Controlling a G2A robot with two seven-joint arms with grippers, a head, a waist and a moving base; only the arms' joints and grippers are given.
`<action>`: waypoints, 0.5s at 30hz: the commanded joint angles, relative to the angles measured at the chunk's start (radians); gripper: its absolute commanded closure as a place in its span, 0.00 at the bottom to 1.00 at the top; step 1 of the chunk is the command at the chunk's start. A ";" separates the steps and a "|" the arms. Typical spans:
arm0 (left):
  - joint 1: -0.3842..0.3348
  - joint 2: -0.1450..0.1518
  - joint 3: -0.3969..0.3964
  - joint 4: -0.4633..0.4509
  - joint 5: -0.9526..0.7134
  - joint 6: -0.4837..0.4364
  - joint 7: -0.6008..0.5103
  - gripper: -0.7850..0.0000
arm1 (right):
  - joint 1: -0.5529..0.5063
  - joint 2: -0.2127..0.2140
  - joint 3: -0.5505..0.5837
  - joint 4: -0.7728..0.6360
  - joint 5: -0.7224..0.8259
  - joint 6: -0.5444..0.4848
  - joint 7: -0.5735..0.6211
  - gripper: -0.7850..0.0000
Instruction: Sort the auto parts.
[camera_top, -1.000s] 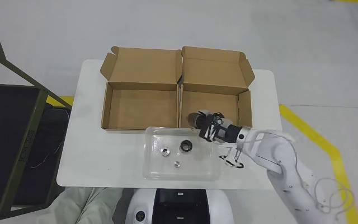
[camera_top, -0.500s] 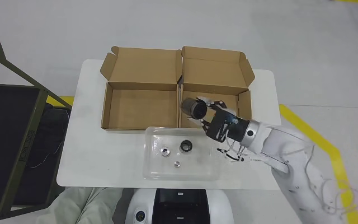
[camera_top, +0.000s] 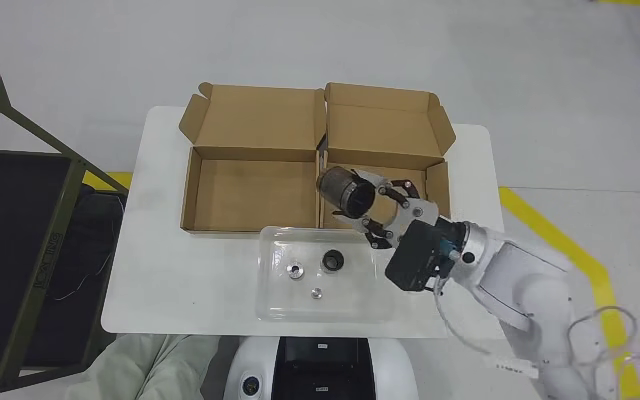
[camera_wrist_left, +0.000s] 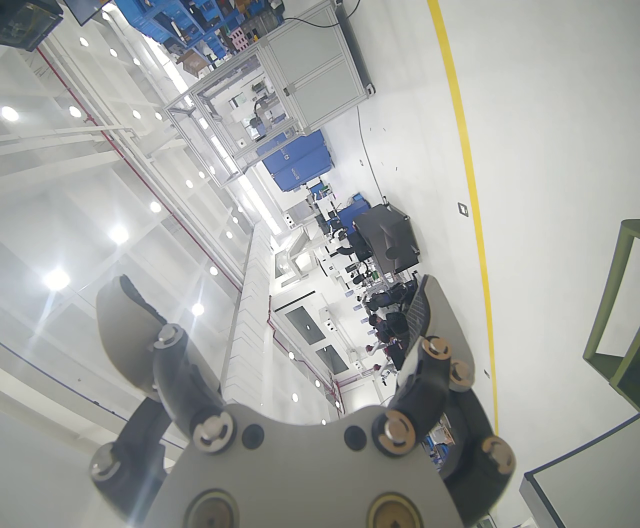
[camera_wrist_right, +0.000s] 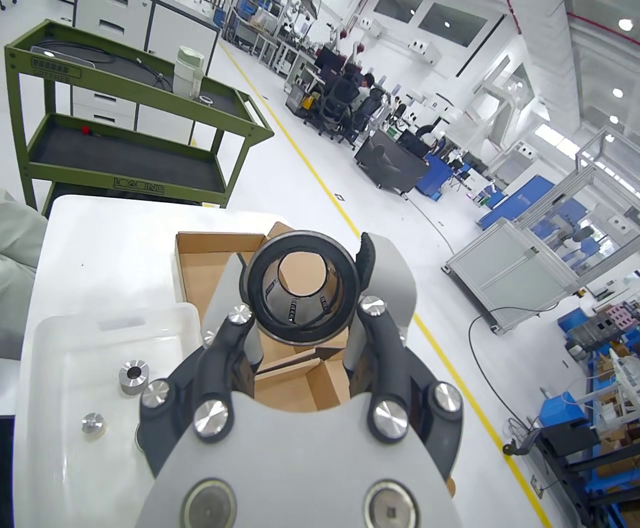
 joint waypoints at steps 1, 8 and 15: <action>0.000 0.000 0.000 0.000 0.000 0.000 0.000 0.00 | -0.004 0.000 0.001 -0.014 -0.015 0.004 -0.023 1.00; 0.000 0.000 0.000 0.000 0.000 0.000 0.000 0.00 | -0.048 0.004 0.010 -0.038 -0.066 0.031 -0.097 1.00; 0.000 0.000 0.000 0.000 0.000 0.000 0.000 0.00 | -0.097 0.008 0.033 -0.054 -0.101 0.049 -0.152 1.00</action>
